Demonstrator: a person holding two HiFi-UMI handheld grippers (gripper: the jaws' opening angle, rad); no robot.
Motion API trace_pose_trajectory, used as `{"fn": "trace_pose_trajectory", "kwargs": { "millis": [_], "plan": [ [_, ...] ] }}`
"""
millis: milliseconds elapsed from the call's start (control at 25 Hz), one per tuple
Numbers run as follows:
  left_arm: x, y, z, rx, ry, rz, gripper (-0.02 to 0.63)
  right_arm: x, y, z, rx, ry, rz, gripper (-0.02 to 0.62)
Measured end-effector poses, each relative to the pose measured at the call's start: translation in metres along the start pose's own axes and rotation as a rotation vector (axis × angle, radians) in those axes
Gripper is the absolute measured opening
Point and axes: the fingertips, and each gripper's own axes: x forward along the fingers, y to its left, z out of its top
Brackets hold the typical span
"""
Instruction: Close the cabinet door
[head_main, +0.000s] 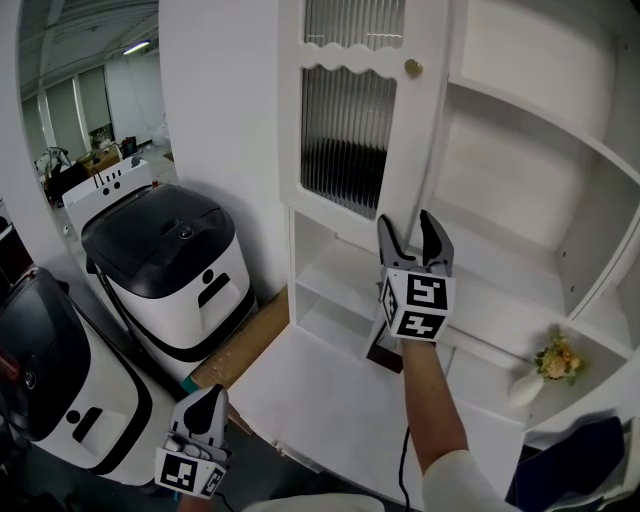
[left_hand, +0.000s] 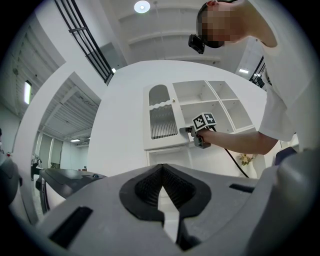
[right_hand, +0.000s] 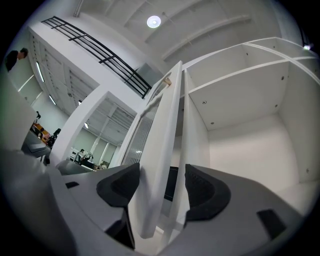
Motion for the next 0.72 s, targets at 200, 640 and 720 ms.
{"fn": "trace_pose_trajectory", "kwargs": {
  "millis": [200, 640, 720],
  "plan": [
    [0.002, 0.003, -0.001, 0.001, 0.002, -0.002, 0.005, 0.004, -0.003, -0.002, -0.006, 0.003, -0.014, 0.268],
    [0.005, 0.007, -0.004, 0.0, 0.002, -0.003, 0.005, 0.011, -0.009, -0.006, -0.01, 0.007, -0.033, 0.271],
    [0.005, 0.007, -0.004, -0.001, 0.005, -0.002, 0.005, 0.013, -0.01, -0.006, -0.01, 0.006, -0.034, 0.27]
  ]
}}
